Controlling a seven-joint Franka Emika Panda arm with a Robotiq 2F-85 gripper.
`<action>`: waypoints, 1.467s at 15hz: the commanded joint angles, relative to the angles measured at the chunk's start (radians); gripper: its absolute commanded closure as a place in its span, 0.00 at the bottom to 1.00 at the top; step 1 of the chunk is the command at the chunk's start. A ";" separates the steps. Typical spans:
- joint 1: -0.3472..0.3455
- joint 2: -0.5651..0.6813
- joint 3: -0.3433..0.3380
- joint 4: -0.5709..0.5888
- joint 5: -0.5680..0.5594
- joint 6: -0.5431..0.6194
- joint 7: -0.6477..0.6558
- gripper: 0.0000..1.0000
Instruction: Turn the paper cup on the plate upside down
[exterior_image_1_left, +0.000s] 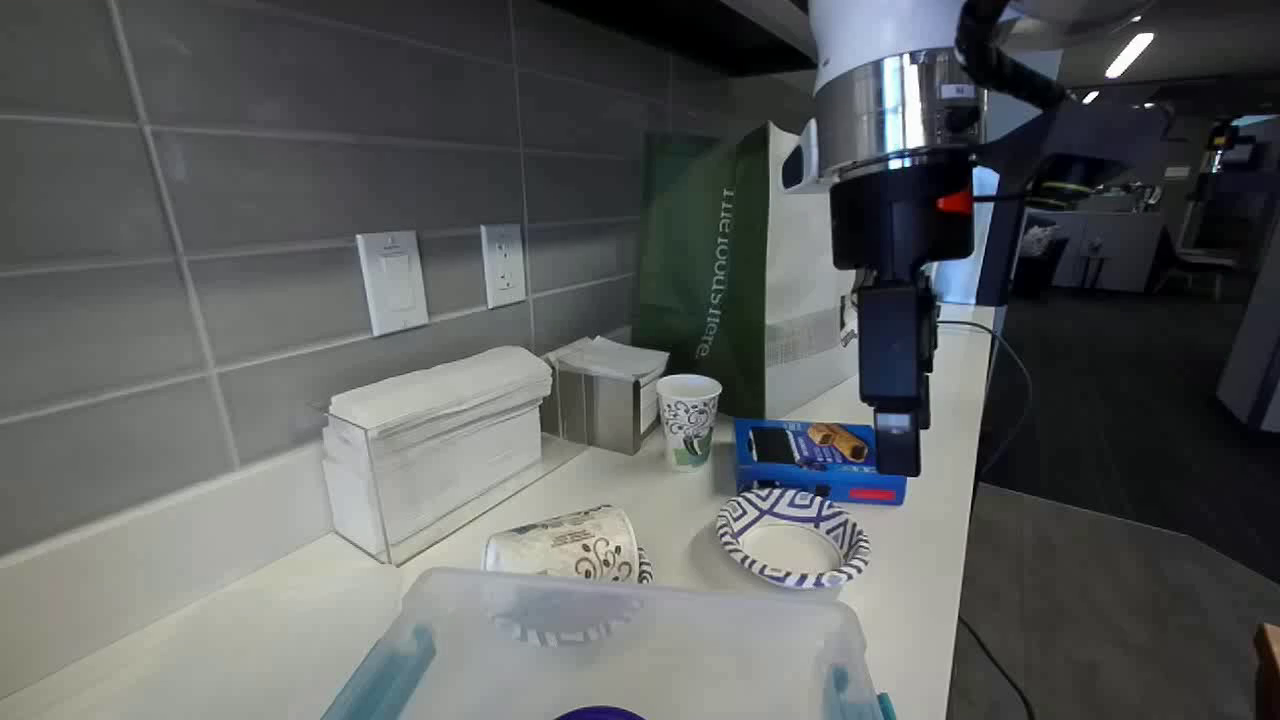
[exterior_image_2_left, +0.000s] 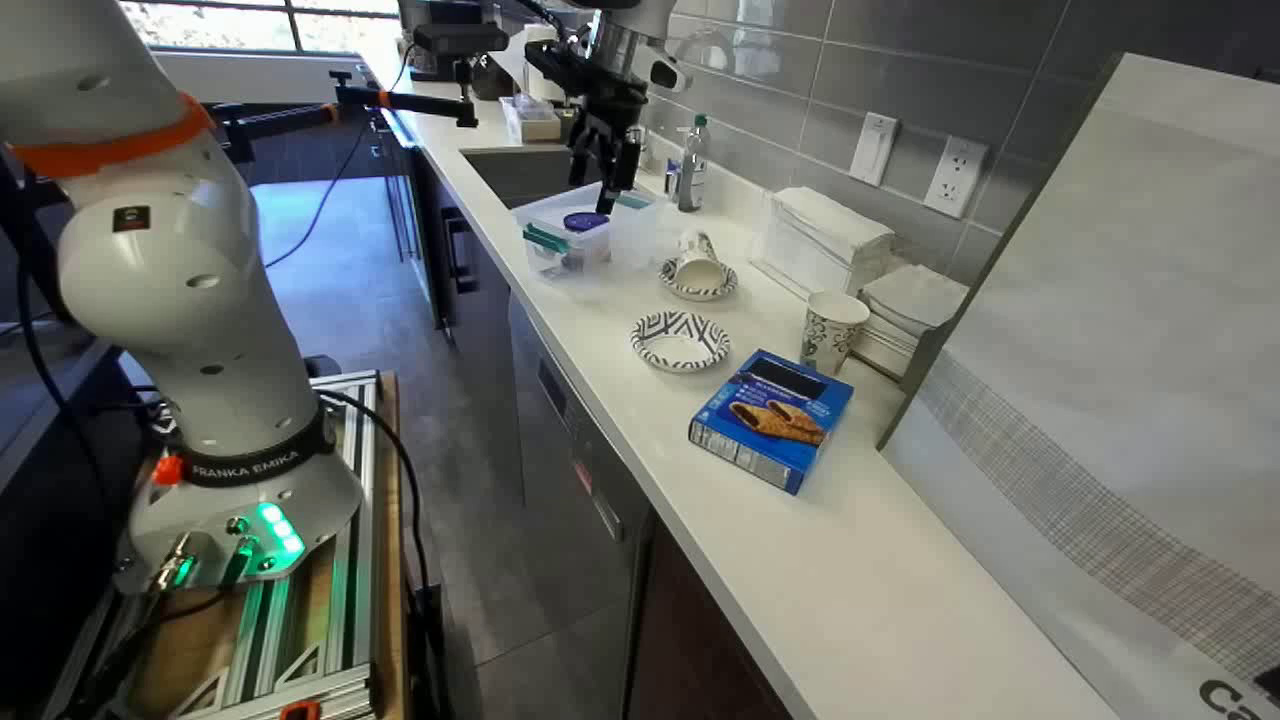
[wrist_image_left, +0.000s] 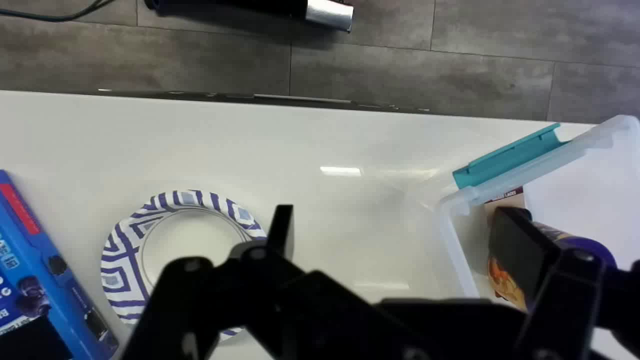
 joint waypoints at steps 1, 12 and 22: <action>0.002 0.001 -0.002 0.001 -0.001 -0.001 0.001 0.00; -0.008 0.099 0.053 0.036 -0.085 0.192 0.244 0.00; 0.074 0.428 0.063 0.370 -0.598 0.160 0.939 0.00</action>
